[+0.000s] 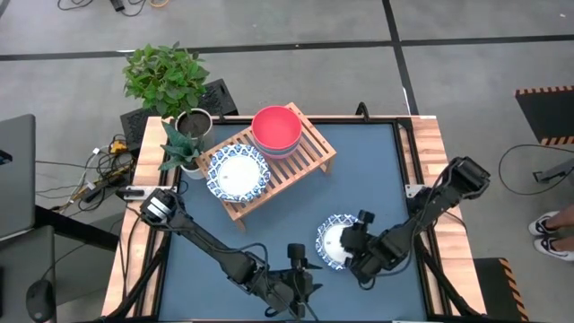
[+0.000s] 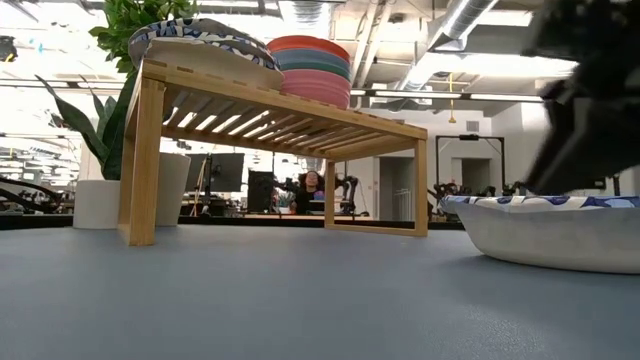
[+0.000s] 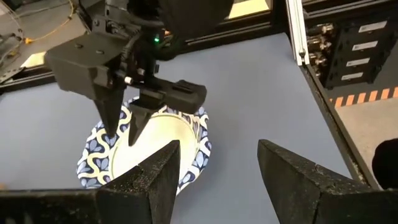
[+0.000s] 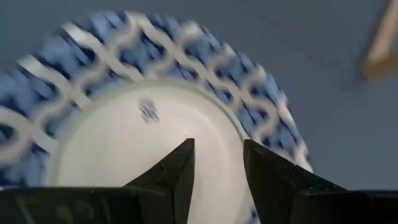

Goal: Place and stack bowls onto a shelf
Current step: Stack the white patterned bowl on top of the other white patterned bowls on the shelf

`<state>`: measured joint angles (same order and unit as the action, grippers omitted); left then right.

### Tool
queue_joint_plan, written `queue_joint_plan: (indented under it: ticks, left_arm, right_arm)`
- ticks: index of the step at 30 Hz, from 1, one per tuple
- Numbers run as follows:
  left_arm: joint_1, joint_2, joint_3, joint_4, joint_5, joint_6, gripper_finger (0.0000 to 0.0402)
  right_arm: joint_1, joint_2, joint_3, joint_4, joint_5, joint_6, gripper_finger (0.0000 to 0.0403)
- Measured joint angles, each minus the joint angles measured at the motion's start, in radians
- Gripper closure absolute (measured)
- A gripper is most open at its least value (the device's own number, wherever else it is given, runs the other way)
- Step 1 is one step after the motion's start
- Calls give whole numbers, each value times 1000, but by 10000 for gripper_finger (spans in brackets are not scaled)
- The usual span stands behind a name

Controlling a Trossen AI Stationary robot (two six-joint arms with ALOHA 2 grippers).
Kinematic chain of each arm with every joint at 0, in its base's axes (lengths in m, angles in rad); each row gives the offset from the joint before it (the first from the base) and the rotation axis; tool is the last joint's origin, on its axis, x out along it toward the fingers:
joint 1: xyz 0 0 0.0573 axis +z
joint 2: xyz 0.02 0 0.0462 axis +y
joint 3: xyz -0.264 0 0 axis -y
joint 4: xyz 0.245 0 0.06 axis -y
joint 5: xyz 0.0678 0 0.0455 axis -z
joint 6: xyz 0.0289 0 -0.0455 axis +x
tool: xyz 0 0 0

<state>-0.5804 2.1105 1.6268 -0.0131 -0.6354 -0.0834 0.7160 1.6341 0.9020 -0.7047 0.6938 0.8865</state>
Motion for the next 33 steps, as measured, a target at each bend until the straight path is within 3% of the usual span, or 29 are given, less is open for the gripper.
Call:
queue_joint_plan:
  ticks: [3, 7, 12, 15, 19, 24, 33]
  left_arm:
    - [0, 0, 0, -21, 0, -13, 201]
    - [-1, 0, 0, -22, 0, -33, 201]
    - [-3, 0, 0, -20, 0, -44, 201]
    - [-3, 0, 0, -20, 0, -46, 201]
    - [-3, 0, 0, -19, 7, -62, 201]
    - [-3, 0, 0, -19, 29, -90, 201]
    - [-3, 0, 0, -19, 29, -94, 201]
  right_arm:
    - [-23, 0, 6, 103, 13, -138, 239]
    - [-33, 0, 49, 35, 20, -155, 239]
    - [-33, 0, 75, -296, 43, 186, 239]
    - [-27, 0, 75, -492, -25, 431, 239]
    - [-5, 0, 75, -597, -108, 605, 239]
    - [-5, 7, 75, -519, -200, 619, 239]
    - [-51, 8, 75, -252, -134, 425, 239]
